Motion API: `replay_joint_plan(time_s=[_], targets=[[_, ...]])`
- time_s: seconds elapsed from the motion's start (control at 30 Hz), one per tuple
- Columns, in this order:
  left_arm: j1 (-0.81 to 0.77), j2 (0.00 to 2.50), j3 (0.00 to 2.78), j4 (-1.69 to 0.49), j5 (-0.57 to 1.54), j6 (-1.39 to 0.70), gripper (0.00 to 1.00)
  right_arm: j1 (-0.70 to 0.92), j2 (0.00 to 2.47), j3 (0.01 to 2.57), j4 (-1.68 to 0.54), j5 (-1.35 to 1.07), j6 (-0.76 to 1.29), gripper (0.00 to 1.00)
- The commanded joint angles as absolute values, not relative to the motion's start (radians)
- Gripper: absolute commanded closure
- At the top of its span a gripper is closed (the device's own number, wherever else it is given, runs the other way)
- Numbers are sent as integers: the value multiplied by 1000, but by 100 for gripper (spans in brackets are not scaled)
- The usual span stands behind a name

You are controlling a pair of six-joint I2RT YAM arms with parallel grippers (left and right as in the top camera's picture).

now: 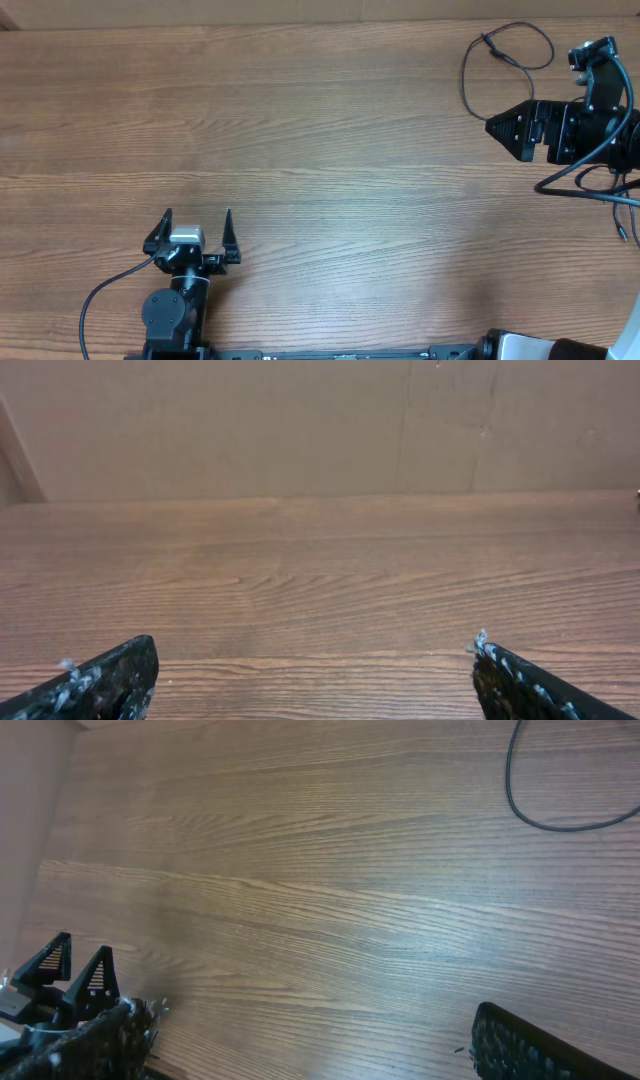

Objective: Untangle cables

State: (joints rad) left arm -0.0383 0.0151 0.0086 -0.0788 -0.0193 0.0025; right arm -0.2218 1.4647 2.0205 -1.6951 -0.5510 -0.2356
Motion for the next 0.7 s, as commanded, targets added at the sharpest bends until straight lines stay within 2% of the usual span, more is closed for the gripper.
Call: replay_joint_plan(time_s=[0.0,0.43,0.67], targets=[[-39,4,5,-78,-9,-7,0,-222,1467,2022,-1693,-562,-232,0],[-39,4,5,-78,-9,-7,0,-222,1467,2022,-1693,-562,-232,0],[-39,4,5,-78,-9,-7,0,-222,1467,2022,-1694,-336,-242,0]])
